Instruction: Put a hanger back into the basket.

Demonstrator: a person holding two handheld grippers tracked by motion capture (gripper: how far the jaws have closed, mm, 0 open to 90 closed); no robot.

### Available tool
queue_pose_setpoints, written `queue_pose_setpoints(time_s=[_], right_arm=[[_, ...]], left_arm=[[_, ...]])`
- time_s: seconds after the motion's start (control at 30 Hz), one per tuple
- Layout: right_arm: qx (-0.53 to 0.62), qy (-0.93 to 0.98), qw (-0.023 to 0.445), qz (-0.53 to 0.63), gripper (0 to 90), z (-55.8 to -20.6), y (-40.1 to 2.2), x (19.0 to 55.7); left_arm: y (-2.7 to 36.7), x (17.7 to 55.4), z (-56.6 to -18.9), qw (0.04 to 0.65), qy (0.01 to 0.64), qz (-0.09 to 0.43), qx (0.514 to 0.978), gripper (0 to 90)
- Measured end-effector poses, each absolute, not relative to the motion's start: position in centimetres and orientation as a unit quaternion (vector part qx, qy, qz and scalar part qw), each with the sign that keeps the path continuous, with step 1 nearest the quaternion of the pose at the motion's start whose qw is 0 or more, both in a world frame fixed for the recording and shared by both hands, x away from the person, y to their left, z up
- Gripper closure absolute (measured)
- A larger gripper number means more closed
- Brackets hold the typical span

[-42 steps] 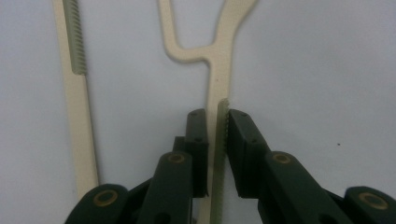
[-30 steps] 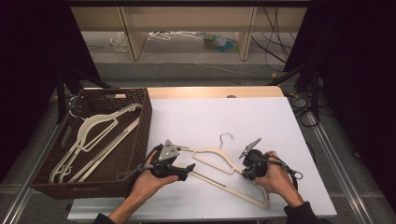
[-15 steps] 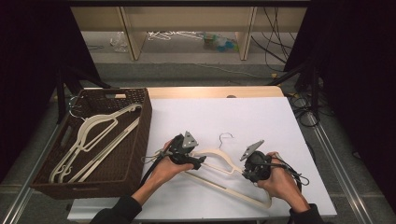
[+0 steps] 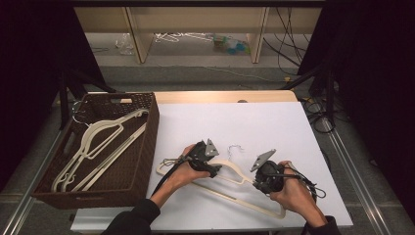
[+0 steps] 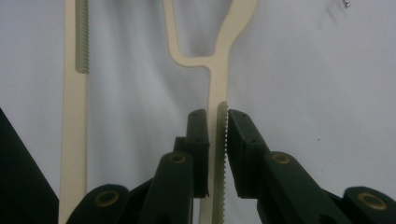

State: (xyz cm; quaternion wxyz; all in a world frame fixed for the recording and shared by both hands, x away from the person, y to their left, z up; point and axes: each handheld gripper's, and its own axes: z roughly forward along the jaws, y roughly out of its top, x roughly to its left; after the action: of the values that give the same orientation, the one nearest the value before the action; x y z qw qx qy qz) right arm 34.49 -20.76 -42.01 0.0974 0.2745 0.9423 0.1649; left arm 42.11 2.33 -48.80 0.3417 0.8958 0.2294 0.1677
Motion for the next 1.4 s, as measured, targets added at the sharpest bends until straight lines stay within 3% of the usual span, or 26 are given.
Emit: queue_pose_setpoints(time_s=[0.4,0.63,0.67,0.9,1.1,1.4], right_arm=[[0.269,0.943,0.098,0.169,79.6,-41.6,-20.7,34.2],[0.263,0.944,0.1,0.174,80.0,-41.8,-20.9,34.2],[0.257,0.946,0.096,0.172,90.0,-41.8,-20.9,34.2],[0.261,0.942,0.081,0.197,90.0,-41.9,-21.5,34.4],[0.267,0.934,0.088,0.221,81.4,-41.2,-21.9,34.2],[0.27,0.921,0.112,0.257,58.7,-40.3,-21.9,32.9]], left_arm=[[1.9,42.2,-48.5,0.333,0.226,0.183,0.897,39.4],[2.7,42.2,-47.5,0.359,0.196,0.159,0.899,62.1],[2.8,42.1,-47.4,0.354,0.183,0.165,0.902,61.2],[3.3,41.7,-46.5,0.357,0.156,0.172,0.905,72.5],[3.6,41.3,-45.9,0.369,0.138,0.159,0.905,73.8],[4.2,39.8,-44.2,0.369,0.136,0.152,0.907,74.1]])
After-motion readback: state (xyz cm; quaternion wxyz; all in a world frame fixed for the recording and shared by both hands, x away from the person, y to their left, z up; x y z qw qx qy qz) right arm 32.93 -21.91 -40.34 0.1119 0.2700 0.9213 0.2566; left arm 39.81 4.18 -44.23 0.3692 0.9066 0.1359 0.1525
